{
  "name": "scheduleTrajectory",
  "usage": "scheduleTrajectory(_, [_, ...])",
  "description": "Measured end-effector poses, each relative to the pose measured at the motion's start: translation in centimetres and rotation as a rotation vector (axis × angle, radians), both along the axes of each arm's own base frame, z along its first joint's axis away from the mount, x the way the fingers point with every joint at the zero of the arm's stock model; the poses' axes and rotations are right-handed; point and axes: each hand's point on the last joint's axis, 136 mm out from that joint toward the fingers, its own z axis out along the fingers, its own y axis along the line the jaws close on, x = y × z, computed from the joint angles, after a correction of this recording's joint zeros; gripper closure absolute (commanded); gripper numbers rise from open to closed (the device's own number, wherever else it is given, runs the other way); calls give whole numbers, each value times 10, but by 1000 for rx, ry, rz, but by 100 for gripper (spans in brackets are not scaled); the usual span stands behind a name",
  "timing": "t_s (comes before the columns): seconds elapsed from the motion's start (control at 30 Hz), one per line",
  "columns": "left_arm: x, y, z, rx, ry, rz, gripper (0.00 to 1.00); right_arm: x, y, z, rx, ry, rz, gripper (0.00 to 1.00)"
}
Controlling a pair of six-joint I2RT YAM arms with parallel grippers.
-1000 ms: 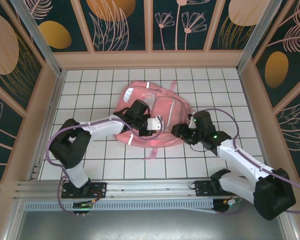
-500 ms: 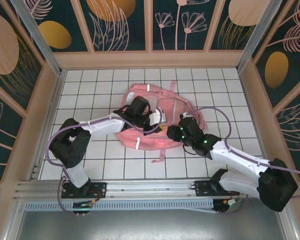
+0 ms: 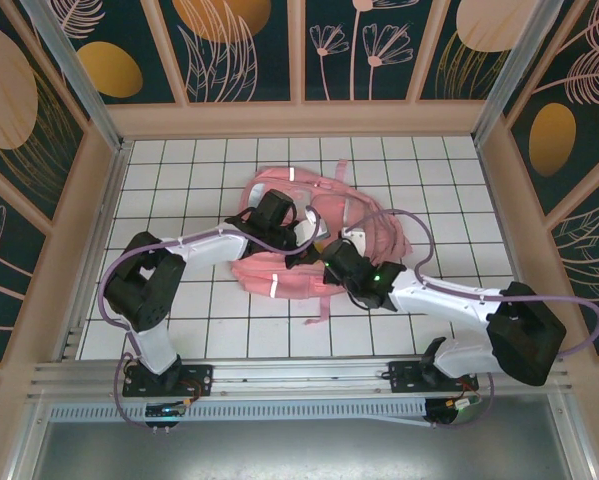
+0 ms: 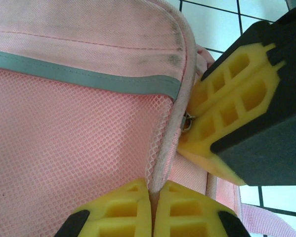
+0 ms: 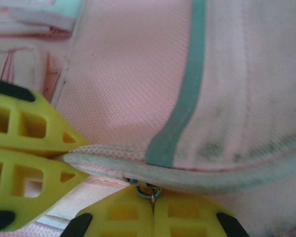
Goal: Pack the student bag
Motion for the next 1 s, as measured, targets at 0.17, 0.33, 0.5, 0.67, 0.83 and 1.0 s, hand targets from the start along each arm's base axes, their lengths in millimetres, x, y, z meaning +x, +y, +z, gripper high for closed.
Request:
scheduleTrajectory(0.17, [-2, 8, 1, -8, -78, -43, 100, -3, -3, 4, -30, -4, 36, 100])
scheduleTrajectory(0.33, [-10, 25, 3, 11, -230, -107, 100, -5, -28, 7, -36, -9, 126, 100])
scheduleTrajectory(0.5, [-8, 25, 6, 15, -359, -165, 100, 17, -64, 7, 51, 2, 144, 100])
scheduleTrajectory(0.67, [-7, 32, 12, 7, -488, -193, 100, 17, -59, 8, 128, 4, 268, 100])
scheduleTrajectory(0.83, [21, 50, 15, 13, -438, -87, 67, 8, -39, 14, 149, -23, 388, 100])
scheduleTrajectory(1.0, [86, 65, 22, 14, -221, 211, 49, -6, -1, 25, 156, -89, 508, 100])
